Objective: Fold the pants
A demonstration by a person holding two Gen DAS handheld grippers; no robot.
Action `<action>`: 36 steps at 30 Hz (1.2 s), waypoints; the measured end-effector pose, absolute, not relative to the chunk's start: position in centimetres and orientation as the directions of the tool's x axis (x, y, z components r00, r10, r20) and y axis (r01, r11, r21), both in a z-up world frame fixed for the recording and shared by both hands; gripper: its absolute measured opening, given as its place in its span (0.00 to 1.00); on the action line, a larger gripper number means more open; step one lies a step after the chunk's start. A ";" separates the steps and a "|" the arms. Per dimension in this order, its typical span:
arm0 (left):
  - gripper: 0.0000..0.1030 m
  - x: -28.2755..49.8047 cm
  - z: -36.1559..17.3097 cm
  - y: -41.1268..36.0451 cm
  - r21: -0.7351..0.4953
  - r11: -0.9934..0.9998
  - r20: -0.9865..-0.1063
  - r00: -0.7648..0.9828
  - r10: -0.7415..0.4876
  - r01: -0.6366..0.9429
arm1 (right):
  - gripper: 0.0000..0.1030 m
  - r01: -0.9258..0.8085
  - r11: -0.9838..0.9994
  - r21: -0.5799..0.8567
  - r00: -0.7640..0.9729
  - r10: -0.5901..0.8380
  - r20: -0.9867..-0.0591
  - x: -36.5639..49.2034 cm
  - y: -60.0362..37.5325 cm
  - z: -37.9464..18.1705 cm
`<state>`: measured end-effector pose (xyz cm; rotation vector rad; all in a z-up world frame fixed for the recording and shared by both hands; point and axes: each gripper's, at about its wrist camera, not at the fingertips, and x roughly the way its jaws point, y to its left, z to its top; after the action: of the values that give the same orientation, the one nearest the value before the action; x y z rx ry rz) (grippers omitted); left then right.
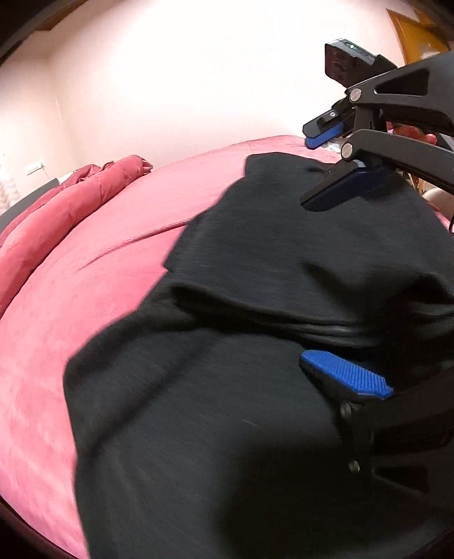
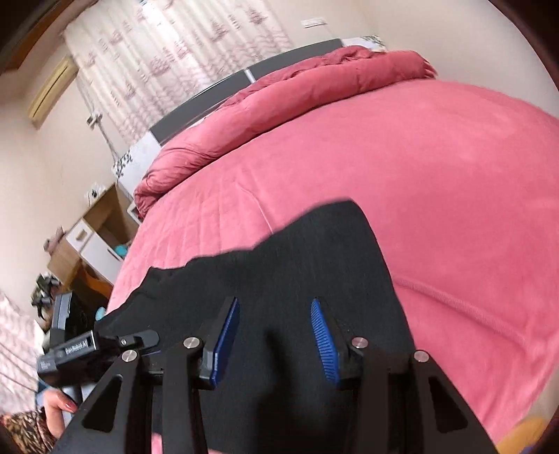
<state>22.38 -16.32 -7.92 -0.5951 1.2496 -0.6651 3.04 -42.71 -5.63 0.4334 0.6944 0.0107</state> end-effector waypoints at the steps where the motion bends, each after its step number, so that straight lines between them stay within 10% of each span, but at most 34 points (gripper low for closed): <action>1: 0.80 22.9 -7.9 -16.5 -0.730 0.670 -0.647 0.177 -0.742 0.135 | 0.42 0.132 0.915 0.380 0.768 0.148 -0.623 4.1 -43.0 -5.7; 5: 0.72 25.4 -6.8 -18.3 -0.730 0.657 -0.628 0.195 -0.753 0.186 | 0.42 0.185 0.915 0.359 0.737 0.113 -0.666 6.6 -44.5 -7.5; 8: 0.18 25.8 -6.0 -19.1 -0.616 0.754 -0.710 0.253 -0.657 0.227 | 0.42 0.223 0.899 0.378 0.732 0.102 -0.674 6.5 -45.2 -9.1; 12: 0.13 23.1 -3.8 -17.0 -0.618 0.727 -0.625 0.375 -0.685 0.299 | 0.42 0.250 0.885 0.394 0.783 0.054 -0.620 5.0 -45.6 -8.8; 18: 0.15 22.7 -6.2 -16.2 -0.533 0.811 -0.698 0.416 -0.583 0.242 | 0.42 0.274 0.904 0.329 0.707 0.043 -0.706 7.3 -45.3 -11.0; 28: 0.53 21.5 -4.4 -13.6 -0.406 0.888 -0.735 0.501 -0.457 0.214 | 0.44 0.328 0.916 0.229 0.721 -0.087 -0.687 4.9 -44.7 -9.9; 36: 0.65 11.9 -5.6 -17.8 -0.104 0.832 -0.748 0.508 -0.427 0.546 | 0.54 0.395 0.866 0.308 0.681 -0.051 -0.731 -1.6 -44.3 -10.8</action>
<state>11.93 -17.85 -5.61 0.1520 0.8564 -0.5886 -1.63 -44.31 -10.80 0.4711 0.7886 -0.2605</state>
